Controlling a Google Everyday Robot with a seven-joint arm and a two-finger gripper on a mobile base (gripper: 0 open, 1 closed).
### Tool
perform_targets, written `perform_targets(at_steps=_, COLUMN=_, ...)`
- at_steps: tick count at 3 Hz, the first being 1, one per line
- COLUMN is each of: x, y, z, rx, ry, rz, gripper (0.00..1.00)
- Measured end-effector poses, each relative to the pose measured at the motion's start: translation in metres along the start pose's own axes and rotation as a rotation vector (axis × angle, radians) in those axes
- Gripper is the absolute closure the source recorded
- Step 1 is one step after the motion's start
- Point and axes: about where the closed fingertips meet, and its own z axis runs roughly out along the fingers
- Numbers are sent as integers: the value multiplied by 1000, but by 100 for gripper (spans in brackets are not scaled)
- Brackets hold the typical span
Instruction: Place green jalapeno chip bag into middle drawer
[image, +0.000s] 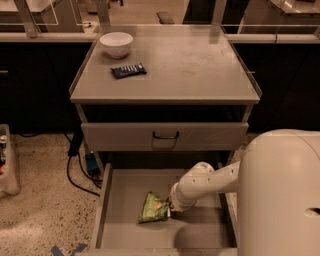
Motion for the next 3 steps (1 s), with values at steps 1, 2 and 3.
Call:
perform_targets(at_steps=1, x=0, y=0, z=0, rx=0, ry=0, rz=0, gripper=59)
perform_targets(at_steps=2, x=0, y=0, z=0, rx=0, ry=0, rz=0, gripper=30)
perform_targets(at_steps=3, x=0, y=0, z=0, rx=0, ry=0, rz=0, gripper=5)
